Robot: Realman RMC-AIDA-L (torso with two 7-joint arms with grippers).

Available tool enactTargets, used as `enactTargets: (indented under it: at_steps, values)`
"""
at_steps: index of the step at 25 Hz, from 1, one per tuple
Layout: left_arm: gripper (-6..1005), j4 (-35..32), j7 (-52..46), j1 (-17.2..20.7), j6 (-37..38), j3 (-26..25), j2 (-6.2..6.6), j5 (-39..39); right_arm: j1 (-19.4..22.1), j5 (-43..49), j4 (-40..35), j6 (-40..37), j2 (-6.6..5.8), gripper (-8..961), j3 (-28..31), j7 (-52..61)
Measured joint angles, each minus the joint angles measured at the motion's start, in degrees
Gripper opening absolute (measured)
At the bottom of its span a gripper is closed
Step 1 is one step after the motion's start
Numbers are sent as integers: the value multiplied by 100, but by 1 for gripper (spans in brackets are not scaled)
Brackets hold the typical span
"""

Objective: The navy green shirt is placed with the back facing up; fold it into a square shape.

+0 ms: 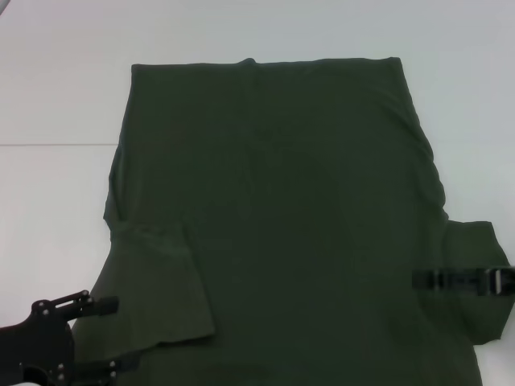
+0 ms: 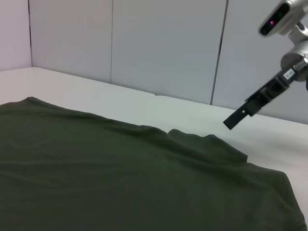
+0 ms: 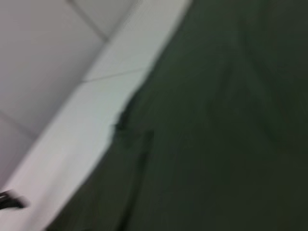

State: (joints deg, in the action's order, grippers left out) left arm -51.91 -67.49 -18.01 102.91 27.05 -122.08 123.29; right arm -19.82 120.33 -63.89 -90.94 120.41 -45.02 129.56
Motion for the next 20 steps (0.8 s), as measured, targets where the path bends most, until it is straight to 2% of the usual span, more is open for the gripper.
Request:
enactTargets:
  at_steps: [5, 8, 14, 20]
  values:
    - [847, -33, 2, -3, 1, 3, 0, 2, -101, 1291, -1185, -124, -19, 925, -16, 1735]
    - [847, -41, 4, -4, 1, 2, 0, 2, -305, 2160, -1561, -379, -48, 919, 65, 2407]
    - [847, -52, 57, -37, 2, 3, 0, 2, -790, 3440, -1533, -763, -60, 908, 395, 2869]
    - [847, -56, 90, -62, 1, 4, -8, 6, -852, 3623, -1114, -403, -72, 897, 542, 2942]
